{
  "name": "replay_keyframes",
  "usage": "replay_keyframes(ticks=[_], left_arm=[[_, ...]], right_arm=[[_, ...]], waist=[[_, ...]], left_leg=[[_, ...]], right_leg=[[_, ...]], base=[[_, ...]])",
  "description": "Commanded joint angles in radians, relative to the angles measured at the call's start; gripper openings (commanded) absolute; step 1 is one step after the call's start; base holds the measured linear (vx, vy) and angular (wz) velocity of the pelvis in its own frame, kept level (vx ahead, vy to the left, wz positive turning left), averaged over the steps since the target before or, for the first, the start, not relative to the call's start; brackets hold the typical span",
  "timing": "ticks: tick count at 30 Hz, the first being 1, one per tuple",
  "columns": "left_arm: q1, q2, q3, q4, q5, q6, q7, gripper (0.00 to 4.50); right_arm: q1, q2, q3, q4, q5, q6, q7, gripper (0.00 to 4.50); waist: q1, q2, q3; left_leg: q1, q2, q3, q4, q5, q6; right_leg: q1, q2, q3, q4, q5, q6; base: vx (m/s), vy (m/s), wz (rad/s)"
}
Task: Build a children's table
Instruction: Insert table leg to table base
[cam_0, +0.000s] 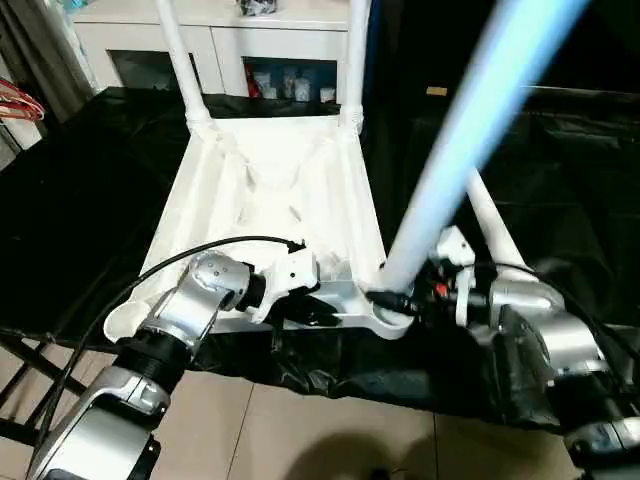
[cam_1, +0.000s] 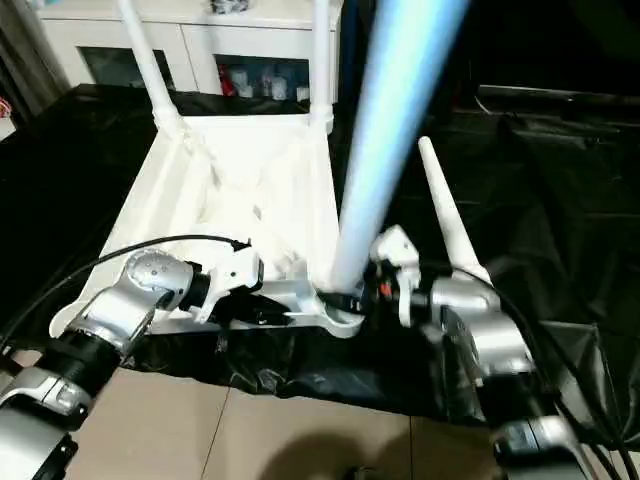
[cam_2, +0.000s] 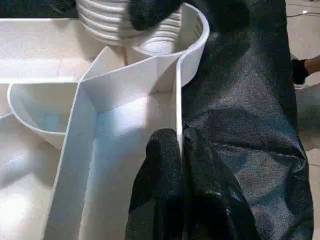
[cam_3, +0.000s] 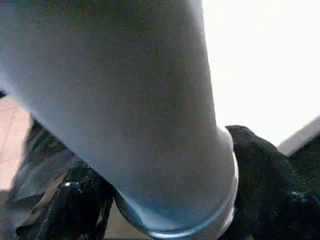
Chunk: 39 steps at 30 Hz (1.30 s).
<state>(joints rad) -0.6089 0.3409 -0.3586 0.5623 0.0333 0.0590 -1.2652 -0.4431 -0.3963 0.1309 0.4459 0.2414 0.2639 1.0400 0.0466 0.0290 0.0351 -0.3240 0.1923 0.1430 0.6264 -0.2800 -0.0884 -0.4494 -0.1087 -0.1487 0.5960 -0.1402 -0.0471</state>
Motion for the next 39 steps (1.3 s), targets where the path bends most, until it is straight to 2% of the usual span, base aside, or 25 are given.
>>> replay_keyframes(ticks=[1, 9, 15, 16, 17, 19, 20, 21, 23, 24, 25, 26, 28, 29, 30, 31, 32, 34, 39], left_arm=[[0.016, 0.005, -0.027, -0.053, -0.020, 0.006, -0.071, 0.00], [0.032, 0.017, -0.025, -0.075, -0.022, 0.023, -0.062, 0.00], [0.002, -0.030, 0.022, -0.032, -0.022, -0.018, 0.051, 0.00], [-0.003, -0.037, 0.031, -0.035, -0.038, -0.005, 0.046, 0.27], [-0.008, -0.039, 0.041, -0.046, -0.059, 0.015, 0.029, 0.27], [-0.018, -0.039, 0.059, -0.068, -0.091, 0.023, 0.005, 0.58], [-0.025, -0.041, 0.071, -0.074, -0.106, 0.026, -0.003, 0.62], [-0.031, -0.041, 0.080, -0.081, -0.121, 0.032, -0.014, 0.62], [-0.044, -0.044, 0.103, -0.094, -0.156, 0.038, -0.032, 0.88], [-0.053, -0.050, 0.118, -0.097, -0.180, 0.048, -0.041, 0.96], [-0.071, -0.066, 0.148, -0.100, -0.225, 0.074, -0.047, 0.96], [-0.078, -0.072, 0.160, -0.101, -0.240, 0.082, -0.047, 1.05], [-0.092, -0.090, 0.182, -0.103, -0.269, 0.102, -0.037, 1.05], [-0.094, -0.093, 0.184, -0.104, -0.273, 0.104, -0.035, 1.30], [-0.097, -0.096, 0.187, -0.104, -0.277, 0.107, -0.032, 1.37], [-0.102, -0.103, 0.192, -0.103, -0.284, 0.113, -0.025, 1.40], [-0.110, -0.119, 0.198, -0.097, -0.292, 0.117, -0.005, 1.45], [-0.117, -0.141, 0.205, -0.089, -0.307, 0.124, 0.005, 1.58], [-0.130, -0.179, 0.223, -0.077, -0.347, 0.152, 0.008, 1.94]], right_arm=[[0.041, -0.004, 0.047, 0.081, -0.074, 0.056, -0.041, 2.92], [0.066, 0.002, 0.059, 0.055, -0.056, 0.044, -0.006, 2.91], [0.073, 0.034, -0.025, -0.026, 0.042, 0.077, -0.034, 2.91], [0.073, 0.035, -0.026, -0.031, 0.043, 0.079, -0.038, 2.91], [0.073, 0.034, -0.026, -0.036, 0.043, 0.081, -0.039, 2.91], [0.075, 0.033, -0.023, -0.043, 0.041, 0.084, -0.038, 2.91], [0.074, 0.033, -0.022, -0.044, 0.040, 0.085, -0.037, 2.91], [0.072, 0.034, -0.022, -0.046, 0.039, 0.087, -0.037, 2.91], [0.071, 0.034, -0.023, -0.055, 0.039, 0.095, -0.036, 2.91], [0.068, 0.033, -0.023, -0.060, 0.041, 0.102, -0.033, 2.91], [0.061, 0.031, -0.022, -0.069, 0.051, 0.118, -0.026, 2.91], [0.058, 0.029, -0.022, -0.073, 0.055, 0.124, -0.025, 2.91], [0.053, 0.023, -0.015, -0.080, 0.058, 0.132, -0.011, 2.91], [0.053, 0.022, -0.014, -0.081, 0.059, 0.133, -0.009, 2.91], [0.052, 0.021, -0.012, -0.082, 0.059, 0.134, -0.006, 2.91], [0.051, 0.019, -0.011, -0.085, 0.060, 0.137, -0.001, 2.91], [0.049, 0.016, -0.008, -0.089, 0.063, 0.142, 0.008, 2.91], [0.046, 0.013, -0.006, -0.094, 0.064, 0.145, 0.015, 2.91], [0.043, 0.010, -0.003, -0.104, 0.066, 0.155, 0.027, 2.91]], waist=[[0.004, -0.004, -0.070], [0.002, -0.005, -0.070], [0.003, -0.004, -0.070], [0.005, -0.003, -0.070], [0.005, -0.003, -0.070], [0.013, -0.001, -0.070], [0.013, -0.006, -0.070], [0.014, -0.005, -0.069], [0.016, -0.004, -0.068], [0.014, -0.012, -0.066], [0.015, -0.013, -0.062], [0.016, -0.009, -0.062], [0.013, -0.012, -0.060], [0.014, -0.012, -0.061], [0.013, -0.012, -0.062], [0.013, -0.013, -0.063], [0.012, -0.019, -0.064], [0.016, -0.016, -0.064], [0.016, -0.018, -0.067]], left_leg=[[-0.031, 0.019, 0.008, -0.065, 0.108, 0.111], [-0.031, 0.019, 0.009, -0.065, 0.092, 0.114], [-0.029, 0.019, 0.009, -0.068, 0.070, 0.108], [-0.028, 0.019, 0.010, -0.069, 0.065, 0.104], [-0.027, 0.018, 0.011, -0.069, 0.059, 0.104], [-0.027, 0.019, 0.013, -0.071, 0.044, 0.094], [-0.028, 0.020, 0.014, -0.072, 0.041, 0.093], [-0.028, 0.021, 0.013, -0.073, 0.037, 0.091], [-0.029, 0.020, 0.016, -0.074, 0.020, 0.086], [-0.030, 0.021, 0.017, -0.074, 0.009, 0.082], [-0.029, 0.019, 0.019, -0.075, -0.005, 0.079], [-0.027, 0.019, 0.020, -0.076, -0.009, 0.077], [-0.028, 0.020, 0.022, -0.076, -0.021, 0.076], [-0.027, 0.020, 0.022, -0.076, -0.023, 0.075], [-0.028, 0.021, 0.022, -0.076, -0.021, 0.076], [-0.030, 0.021, 0.022, -0.076, -0.012, 0.076], [-0.030, 0.021, 0.022, -0.075, -0.004, 0.078], [-0.027, 0.022, 0.022, -0.075, 0.005, 0.079], [-0.033, 0.022, 0.020, -0.072, 0.040, 0.094]], right_leg=[[0.104, -0.041, 0.057, -0.053, -0.195, -0.183], [0.104, -0.041, 0.057, -0.056, -0.202, -0.183], [0.103, -0.037, 0.056, -0.063, -0.227, -0.171], [0.101, -0.037, 0.056, -0.064, -0.233, -0.170], [0.100, -0.037, 0.056, -0.067, -0.241, -0.167], [0.099, -0.040, 0.057, -0.067, -0.255, -0.173], [0.100, -0.040, 0.057, -0.068, -0.253, -0.175], [0.099, -0.039, 0.057, -0.067, -0.255, -0.176], [0.100, -0.039, 0.055, -0.070, -0.276, -0.168], [0.100, -0.038, 0.054, -0.073, -0.293, -0.157], [0.100, -0.038, 0.053, -0.077, -0.330, -0.145], [0.099, -0.036, 0.052, -0.079, -0.343, -0.141], [0.100, -0.035, 0.051, -0.082, -0.362, -0.132], [0.100, -0.036, 0.050, -0.083, -0.369, -0.128], [0.101, -0.035, 0.050, -0.083, -0.372, -0.119], [0.103, -0.035, 0.051, -0.082, -0.366, -0.115], [0.102, -0.034, 0.050, -0.082, -0.361, -0.111], [0.100, -0.035, 0.051, -0.082, -0.355, -0.114], [0.105, -0.035, 0.052, -0.072, -0.295, -0.135]], base=[[0.000, 0.000, 0.00], [0.000, 0.000, 0.00], [0.000, 0.000, 0.00], [0.000, 0.000, 0.00], [0.000, 0.000, 0.00], [0.000, 0.000, 0.00], [0.000, 0.000, 0.00], [0.000, 0.000, 0.00], [0.000, 0.000, 0.00], [0.000, 0.000, 0.00], [0.000, 0.000, 0.00], [0.000, 0.000, 0.00], [0.000, 0.000, 0.00], [0.000, 0.000, 0.00], [0.000, 0.000, 0.00], [0.000, 0.000, 0.00], [0.000, 0.000, 0.00], [0.000, 0.000, 0.00], [0.000, 0.000, 0.00]])
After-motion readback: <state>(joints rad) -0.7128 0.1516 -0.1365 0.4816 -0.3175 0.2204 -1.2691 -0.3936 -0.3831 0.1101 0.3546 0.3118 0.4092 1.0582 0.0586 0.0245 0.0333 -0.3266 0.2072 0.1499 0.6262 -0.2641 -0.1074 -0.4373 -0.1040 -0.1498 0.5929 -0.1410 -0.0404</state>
